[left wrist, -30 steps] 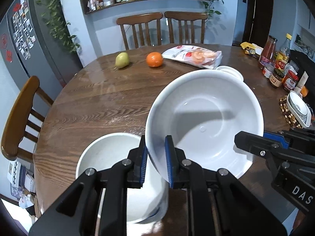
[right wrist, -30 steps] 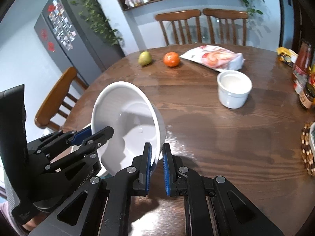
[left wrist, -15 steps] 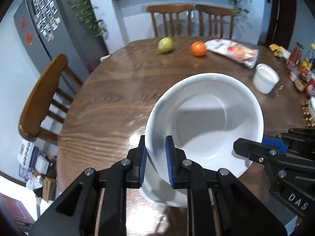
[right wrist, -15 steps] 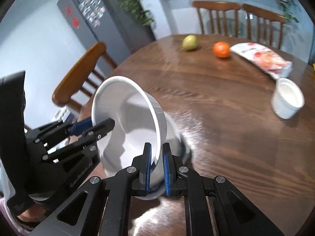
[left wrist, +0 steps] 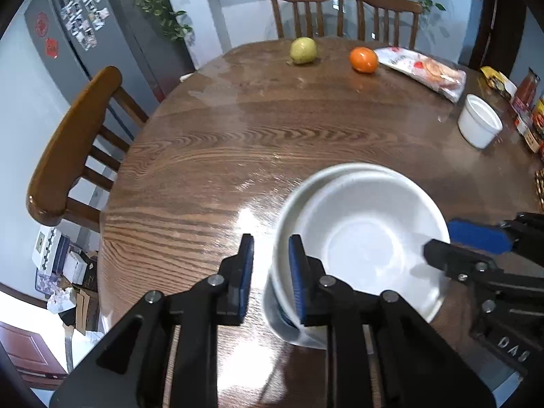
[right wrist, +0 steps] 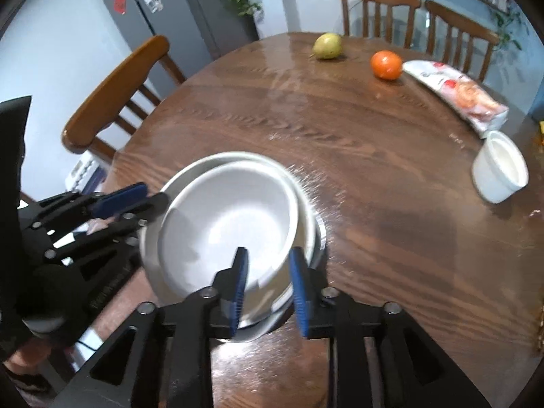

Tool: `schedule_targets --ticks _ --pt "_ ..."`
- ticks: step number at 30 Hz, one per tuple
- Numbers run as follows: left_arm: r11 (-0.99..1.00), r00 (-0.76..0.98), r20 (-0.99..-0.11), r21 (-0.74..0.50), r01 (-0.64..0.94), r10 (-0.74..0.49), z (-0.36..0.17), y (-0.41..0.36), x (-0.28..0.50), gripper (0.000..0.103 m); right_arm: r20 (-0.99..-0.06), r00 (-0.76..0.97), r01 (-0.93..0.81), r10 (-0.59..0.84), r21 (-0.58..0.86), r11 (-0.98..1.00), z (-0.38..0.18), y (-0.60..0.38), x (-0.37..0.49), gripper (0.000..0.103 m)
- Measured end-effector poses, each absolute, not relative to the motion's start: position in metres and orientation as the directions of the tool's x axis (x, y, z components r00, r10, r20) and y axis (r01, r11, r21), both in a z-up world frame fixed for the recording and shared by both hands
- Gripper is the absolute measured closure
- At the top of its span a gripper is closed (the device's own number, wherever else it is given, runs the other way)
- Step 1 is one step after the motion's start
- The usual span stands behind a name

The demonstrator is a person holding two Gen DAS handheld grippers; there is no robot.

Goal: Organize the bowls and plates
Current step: 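Lower the medium white bowl into the large white bowl with both grippers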

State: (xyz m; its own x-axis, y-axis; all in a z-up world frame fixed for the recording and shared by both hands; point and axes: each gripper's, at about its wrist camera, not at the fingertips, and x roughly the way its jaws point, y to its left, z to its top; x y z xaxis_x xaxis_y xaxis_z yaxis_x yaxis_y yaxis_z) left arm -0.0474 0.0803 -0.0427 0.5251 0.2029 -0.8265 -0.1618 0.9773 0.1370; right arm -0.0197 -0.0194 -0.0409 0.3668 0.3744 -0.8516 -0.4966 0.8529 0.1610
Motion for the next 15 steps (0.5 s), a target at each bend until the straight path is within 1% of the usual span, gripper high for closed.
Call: schedule_targets --ticks 1,2,4,5,7,9,10,11,12,13,14,15 --pt "0.974 0.524 -0.824 0.142 -0.174 0.214 -0.043 0.083 -0.046 0.068 -0.85 0.375 -0.488 0.37 0.158 0.858 -0.041 -0.021 -0.018 0.064" --pt "0.97 0.52 -0.822 0.15 -0.193 0.231 -0.044 0.088 -0.046 0.059 -0.847 0.384 -0.476 0.366 0.158 0.865 -0.04 -0.023 -0.017 0.06" --pt "0.969 0.528 -0.817 0.142 -0.202 0.23 -0.045 0.092 -0.046 0.057 -0.841 0.4 -0.466 0.364 0.155 0.871 -0.039 -0.024 -0.015 0.058" --pt "0.971 0.522 -0.825 0.132 -0.199 0.219 -0.047 0.094 -0.044 0.057 -0.842 0.402 -0.465 0.359 0.15 0.873 -0.04 -0.024 -0.013 0.055" --pt "0.975 0.507 -0.839 0.114 -0.19 0.197 -0.051 0.094 -0.04 0.059 -0.854 0.377 -0.459 0.359 0.164 0.873 -0.047 -0.023 -0.007 0.054" --pt "0.976 0.483 -0.856 0.105 -0.19 0.186 -0.059 0.095 -0.036 0.06 -0.866 0.315 -0.46 0.389 0.22 0.86 -0.058 -0.021 0.0 0.056" --pt "0.978 0.479 -0.861 0.086 -0.192 0.17 -0.061 0.097 -0.036 0.065 -0.867 0.303 -0.456 0.396 0.233 0.859 -0.061 -0.02 0.001 0.06" --pt "0.979 0.474 -0.867 0.071 -0.19 0.155 -0.062 0.097 -0.036 0.07 -0.867 0.295 -0.462 0.402 0.239 0.854 -0.063 -0.018 0.002 0.072" --pt "0.981 0.471 -0.871 0.057 -0.185 0.14 -0.063 0.098 -0.035 0.072 -0.865 0.291 -0.47 0.408 0.242 0.849 -0.065 -0.017 0.001 0.075" --pt "0.982 0.474 -0.871 0.049 -0.18 0.131 -0.063 0.097 -0.035 0.079 -0.865 0.295 -0.474 0.405 0.236 0.849 -0.065 -0.015 0.001 0.076" --pt "0.985 0.477 -0.871 0.039 -0.17 0.117 -0.062 0.095 -0.035 0.091 -0.866 0.297 -0.48 0.403 0.229 0.847 -0.065 -0.014 0.001 0.076" --pt "0.988 0.472 -0.877 0.019 -0.155 0.091 -0.062 0.093 -0.034 0.097 -0.866 0.301 -0.487 0.4 0.221 0.845 -0.065 -0.013 0.0 0.077"
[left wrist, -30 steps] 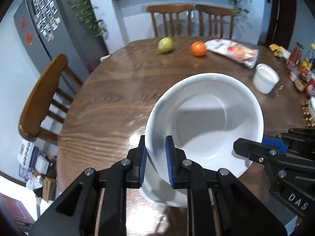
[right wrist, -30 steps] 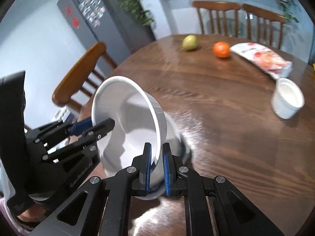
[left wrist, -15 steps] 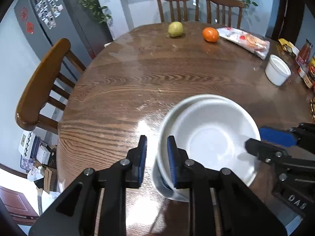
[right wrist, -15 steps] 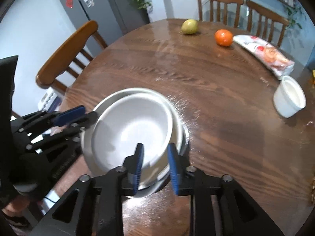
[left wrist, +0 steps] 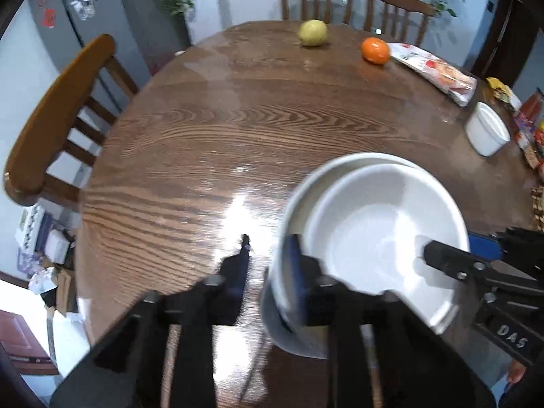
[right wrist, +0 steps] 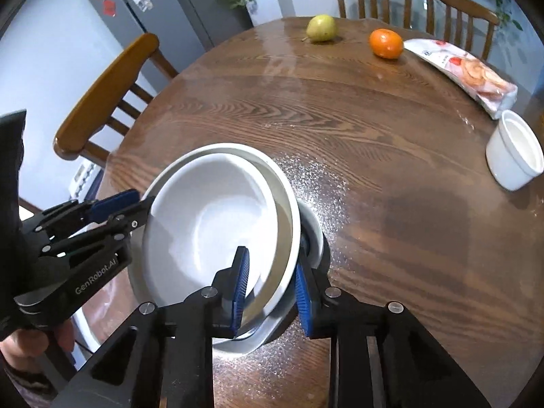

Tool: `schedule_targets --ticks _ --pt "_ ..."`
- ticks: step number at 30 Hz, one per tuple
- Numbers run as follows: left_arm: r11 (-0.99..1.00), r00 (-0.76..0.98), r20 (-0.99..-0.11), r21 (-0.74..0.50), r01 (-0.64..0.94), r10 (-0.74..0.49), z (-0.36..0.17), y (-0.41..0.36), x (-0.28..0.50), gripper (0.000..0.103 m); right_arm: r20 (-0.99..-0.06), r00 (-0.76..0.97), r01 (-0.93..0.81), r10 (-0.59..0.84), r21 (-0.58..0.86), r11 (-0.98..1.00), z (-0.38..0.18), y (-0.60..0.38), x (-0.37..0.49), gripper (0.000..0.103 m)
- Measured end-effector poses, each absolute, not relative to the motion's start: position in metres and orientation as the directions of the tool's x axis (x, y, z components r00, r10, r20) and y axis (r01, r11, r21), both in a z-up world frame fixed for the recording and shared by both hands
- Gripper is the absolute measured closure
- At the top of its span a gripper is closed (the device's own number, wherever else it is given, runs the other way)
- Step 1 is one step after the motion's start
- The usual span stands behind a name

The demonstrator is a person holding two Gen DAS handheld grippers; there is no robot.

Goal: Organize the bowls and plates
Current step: 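Lower the medium white bowl into the large white bowl with both grippers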

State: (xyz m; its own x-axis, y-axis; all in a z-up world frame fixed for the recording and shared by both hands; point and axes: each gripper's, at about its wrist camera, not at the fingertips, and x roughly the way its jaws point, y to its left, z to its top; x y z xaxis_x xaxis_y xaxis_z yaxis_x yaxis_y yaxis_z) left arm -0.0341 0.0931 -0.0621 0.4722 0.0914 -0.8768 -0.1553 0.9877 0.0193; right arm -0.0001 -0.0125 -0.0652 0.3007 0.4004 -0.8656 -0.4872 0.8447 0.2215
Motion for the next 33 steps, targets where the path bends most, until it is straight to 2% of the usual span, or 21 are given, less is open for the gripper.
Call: schedule_targets --ticks 6,8,12,14,15,16,23,24,25,26,29,33 --pt "0.984 0.482 -0.874 -0.026 -0.175 0.063 -0.059 0.099 -0.035 0.094 -0.849 0.322 -0.494 0.419 0.227 0.839 -0.062 -0.017 0.001 0.083" --pt "0.986 0.49 -0.869 -0.015 -0.166 0.069 -0.056 0.097 -0.034 0.1 -0.846 0.326 -0.495 0.422 0.228 0.839 -0.061 -0.019 0.001 0.085" --pt "0.987 0.482 -0.875 -0.049 -0.151 0.031 -0.055 0.097 -0.031 0.1 -0.829 0.323 -0.482 0.456 0.271 0.833 -0.059 -0.027 0.002 0.086" --pt "0.984 0.485 -0.874 -0.07 -0.164 0.018 -0.053 0.1 -0.032 0.095 -0.822 0.316 -0.475 0.474 0.295 0.829 -0.06 -0.032 0.003 0.088" --pt "0.983 0.492 -0.87 -0.061 -0.174 0.033 -0.05 0.1 -0.033 0.092 -0.822 0.313 -0.466 0.477 0.304 0.831 -0.061 -0.034 0.004 0.094" --pt "0.981 0.503 -0.863 -0.058 -0.184 0.044 -0.047 0.1 -0.035 0.091 -0.821 0.305 -0.458 0.482 0.317 0.83 -0.063 -0.036 0.006 0.095" --pt "0.987 0.571 -0.819 -0.041 -0.153 0.054 -0.026 0.093 -0.052 0.091 -0.816 0.289 -0.433 0.5 0.355 0.829 -0.068 -0.039 0.01 0.097" --pt "0.989 0.578 -0.815 -0.048 -0.143 0.044 -0.024 0.094 -0.053 0.088 -0.815 0.281 -0.424 0.507 0.369 0.827 -0.069 -0.041 0.012 0.097" --pt "0.988 0.576 -0.816 -0.045 -0.146 0.048 -0.024 0.096 -0.054 0.078 -0.813 0.277 -0.418 0.512 0.377 0.826 -0.07 -0.042 0.013 0.097" --pt "0.986 0.573 -0.816 -0.034 -0.164 0.067 -0.024 0.101 -0.055 0.074 -0.814 0.275 -0.414 0.511 0.38 0.827 -0.07 -0.043 0.013 0.097" --pt "0.978 0.549 -0.831 -0.028 -0.205 0.092 -0.03 0.113 -0.052 0.076 -0.815 0.275 -0.418 0.509 0.376 0.827 -0.07 -0.044 0.013 0.097" --pt "0.98 0.513 -0.857 -0.049 -0.191 0.057 -0.042 0.114 -0.048 0.077 -0.818 0.271 -0.423 0.507 0.372 0.826 -0.07 -0.044 0.013 0.097"
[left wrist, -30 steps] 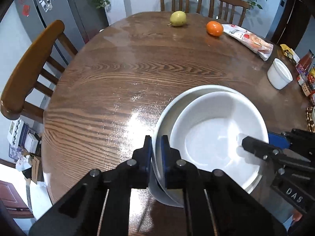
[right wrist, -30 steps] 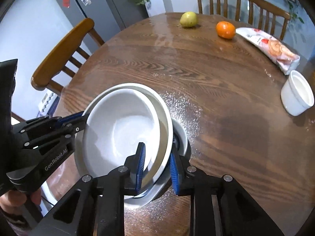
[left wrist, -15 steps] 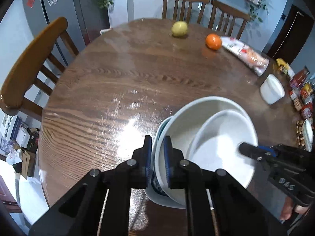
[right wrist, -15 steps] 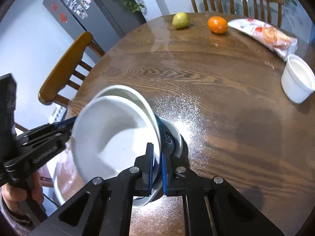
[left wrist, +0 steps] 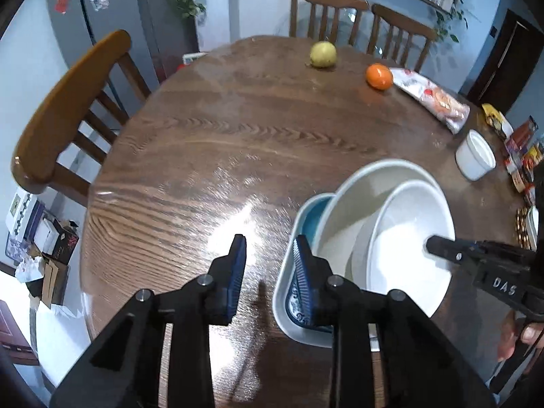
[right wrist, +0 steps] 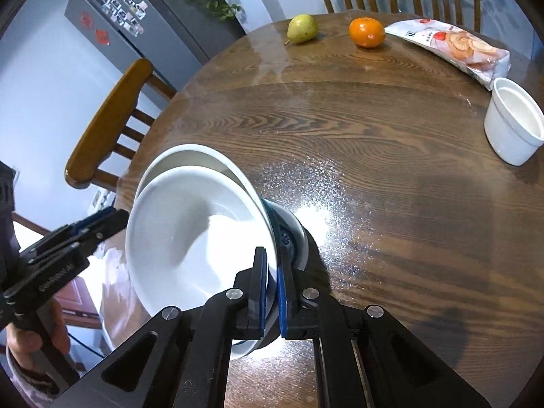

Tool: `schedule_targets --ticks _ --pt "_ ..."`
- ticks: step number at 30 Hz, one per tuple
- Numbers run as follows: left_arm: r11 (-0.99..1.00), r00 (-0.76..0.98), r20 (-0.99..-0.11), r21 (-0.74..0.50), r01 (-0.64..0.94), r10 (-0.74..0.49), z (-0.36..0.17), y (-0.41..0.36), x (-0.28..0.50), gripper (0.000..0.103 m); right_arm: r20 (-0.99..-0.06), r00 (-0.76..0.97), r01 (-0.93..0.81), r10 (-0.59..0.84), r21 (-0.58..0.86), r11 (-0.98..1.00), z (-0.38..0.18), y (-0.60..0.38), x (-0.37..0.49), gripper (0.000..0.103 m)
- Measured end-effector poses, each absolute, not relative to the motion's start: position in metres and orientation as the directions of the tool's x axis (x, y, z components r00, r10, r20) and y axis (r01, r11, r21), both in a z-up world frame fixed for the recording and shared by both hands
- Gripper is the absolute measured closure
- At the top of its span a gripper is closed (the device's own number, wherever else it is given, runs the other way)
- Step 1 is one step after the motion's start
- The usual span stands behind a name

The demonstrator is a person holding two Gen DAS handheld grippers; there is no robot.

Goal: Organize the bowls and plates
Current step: 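Lower the medium white bowl into the large white bowl with both grippers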

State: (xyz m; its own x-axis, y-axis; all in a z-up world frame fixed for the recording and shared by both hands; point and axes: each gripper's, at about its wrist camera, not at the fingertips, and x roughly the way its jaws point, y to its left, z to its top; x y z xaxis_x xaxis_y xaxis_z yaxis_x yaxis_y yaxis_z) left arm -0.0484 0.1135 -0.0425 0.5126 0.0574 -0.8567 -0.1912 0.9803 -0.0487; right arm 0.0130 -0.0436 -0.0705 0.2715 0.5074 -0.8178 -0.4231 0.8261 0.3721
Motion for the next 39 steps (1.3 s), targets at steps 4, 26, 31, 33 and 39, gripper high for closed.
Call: schedule_targets --ticks 4,26,31,33,39 --pt "0.978 0.498 -0.867 -0.085 -0.192 0.023 -0.045 0.115 -0.047 0.076 -0.824 0.272 -0.418 0.498 0.365 0.832 -0.072 -0.045 0.014 0.097" --pt "0.975 0.548 -0.833 -0.173 -0.139 -0.07 -0.031 0.115 -0.068 0.069 -0.816 0.252 -0.405 0.52 0.399 0.823 -0.077 -0.053 0.017 0.097" --pt "0.979 0.501 -0.86 -0.17 -0.109 -0.094 -0.05 0.109 -0.053 0.073 -0.814 0.249 -0.412 0.525 0.401 0.818 -0.077 -0.053 0.017 0.097" --pt "0.975 0.478 -0.867 -0.205 -0.081 -0.142 -0.057 0.103 -0.046 0.099 -0.814 0.247 -0.416 0.525 0.4 0.817 -0.078 -0.053 0.017 0.097" --pt "0.981 0.535 -0.833 -0.19 -0.039 -0.14 -0.036 0.086 -0.047 0.099 -0.796 0.263 -0.402 0.546 0.424 0.811 -0.07 -0.066 0.011 0.096"
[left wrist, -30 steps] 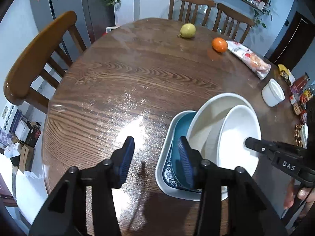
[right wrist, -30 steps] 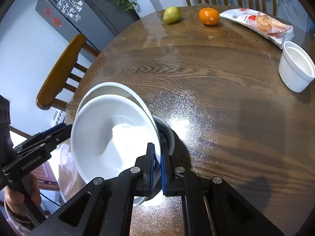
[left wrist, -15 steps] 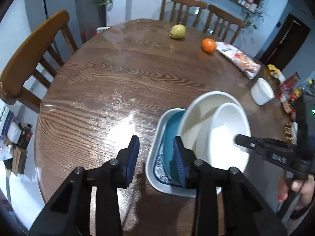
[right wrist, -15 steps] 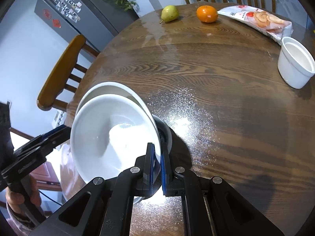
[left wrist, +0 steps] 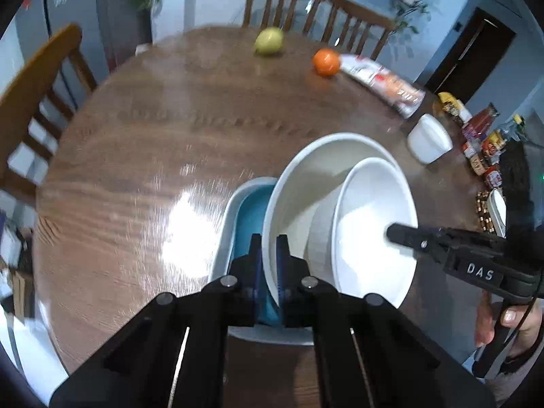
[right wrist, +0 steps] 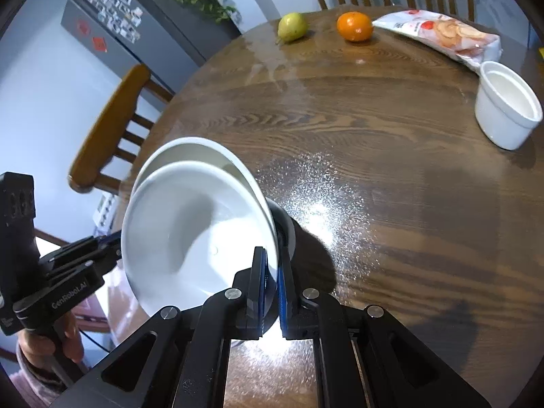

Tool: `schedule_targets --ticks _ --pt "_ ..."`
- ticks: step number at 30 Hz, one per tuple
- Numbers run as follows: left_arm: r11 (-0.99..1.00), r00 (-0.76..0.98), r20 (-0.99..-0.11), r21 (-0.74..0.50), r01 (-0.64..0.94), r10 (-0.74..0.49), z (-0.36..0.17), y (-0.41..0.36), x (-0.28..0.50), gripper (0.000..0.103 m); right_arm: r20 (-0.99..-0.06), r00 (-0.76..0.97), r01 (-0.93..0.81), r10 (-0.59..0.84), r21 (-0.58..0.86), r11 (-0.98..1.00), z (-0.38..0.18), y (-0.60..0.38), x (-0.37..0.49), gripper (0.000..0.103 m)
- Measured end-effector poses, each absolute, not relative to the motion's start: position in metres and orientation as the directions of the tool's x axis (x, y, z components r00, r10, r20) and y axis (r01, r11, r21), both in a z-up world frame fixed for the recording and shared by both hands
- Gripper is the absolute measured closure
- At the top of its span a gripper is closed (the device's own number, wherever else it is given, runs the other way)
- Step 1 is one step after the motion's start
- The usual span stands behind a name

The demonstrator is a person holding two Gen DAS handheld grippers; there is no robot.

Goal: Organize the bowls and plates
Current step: 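Lower the medium white bowl into the large white bowl with both grippers, then open both grippers and withdraw from the stacked bowls, then move both grippers toward the small white ramekin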

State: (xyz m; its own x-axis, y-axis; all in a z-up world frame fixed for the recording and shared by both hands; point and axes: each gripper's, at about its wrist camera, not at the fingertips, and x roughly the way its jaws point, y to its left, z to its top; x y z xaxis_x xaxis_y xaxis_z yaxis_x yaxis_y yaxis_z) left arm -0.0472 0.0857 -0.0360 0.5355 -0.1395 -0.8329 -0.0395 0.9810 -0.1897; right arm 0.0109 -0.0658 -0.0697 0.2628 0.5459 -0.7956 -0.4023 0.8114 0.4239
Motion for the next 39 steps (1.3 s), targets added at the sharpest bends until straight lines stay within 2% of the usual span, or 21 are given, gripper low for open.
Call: schedule_targets --ticks 3,5,9,18,19,21,22,23,24,26,33,39 --pt "0.985 0.518 -0.841 -0.172 0.014 -0.154 -0.031 0.064 -0.04 0.099 -0.798 0.292 -0.38 0.528 0.41 0.83 -0.059 -0.085 0.007 0.096" --pt "0.977 0.48 -0.855 -0.209 0.033 -0.199 -0.036 0.049 -0.031 0.099 -0.807 0.303 -0.359 0.507 0.397 0.845 -0.057 -0.1 0.006 0.096" --pt "0.967 0.407 -0.878 -0.239 0.083 -0.252 -0.046 0.02 -0.016 0.098 -0.854 0.246 -0.286 0.459 0.389 0.876 -0.063 -0.137 0.006 0.095" --pt "0.972 0.302 -0.927 -0.188 0.141 -0.223 -0.072 -0.025 0.007 0.091 -0.918 0.148 -0.185 0.367 0.338 0.923 -0.091 -0.169 0.019 0.094" --pt "0.973 0.304 -0.927 -0.182 0.141 -0.218 -0.071 -0.025 0.007 0.087 -0.917 0.148 -0.177 0.37 0.344 0.922 -0.093 -0.17 0.02 0.094" --pt "0.979 0.328 -0.926 -0.152 0.133 -0.189 -0.068 -0.025 0.01 0.07 -0.914 0.155 -0.173 0.375 0.349 0.921 -0.094 -0.174 0.021 0.093" --pt "0.983 0.343 -0.924 -0.136 0.123 -0.171 -0.066 -0.023 0.011 0.057 -0.914 0.167 -0.168 0.369 0.342 0.924 -0.092 -0.177 0.022 0.091" --pt "0.985 0.358 -0.919 -0.13 0.116 -0.164 -0.063 -0.02 0.012 0.05 -0.917 0.181 -0.164 0.356 0.328 0.93 -0.09 -0.181 0.022 0.085" --pt "0.985 0.376 -0.912 -0.131 0.11 -0.163 -0.059 -0.019 0.014 0.049 -0.919 0.198 -0.162 0.341 0.312 0.936 -0.087 -0.186 0.023 0.075" --pt "0.986 0.403 -0.901 -0.13 0.1 -0.159 -0.052 -0.018 0.021 0.049 -0.907 0.245 -0.159 0.342 0.311 0.937 -0.077 -0.197 0.025 0.065" --pt "0.973 0.461 -0.859 -0.166 0.16 -0.222 -0.029 -0.056 0.058 0.043 -0.86 0.378 -0.1 0.344 0.332 0.938 -0.051 -0.237 0.047 0.065" --pt "0.96 0.517 -0.822 -0.12 0.253 -0.239 -0.019 -0.117 0.102 0.042 -0.817 0.511 -0.015 0.267 0.302 0.953 -0.038 -0.273 0.088 0.064"
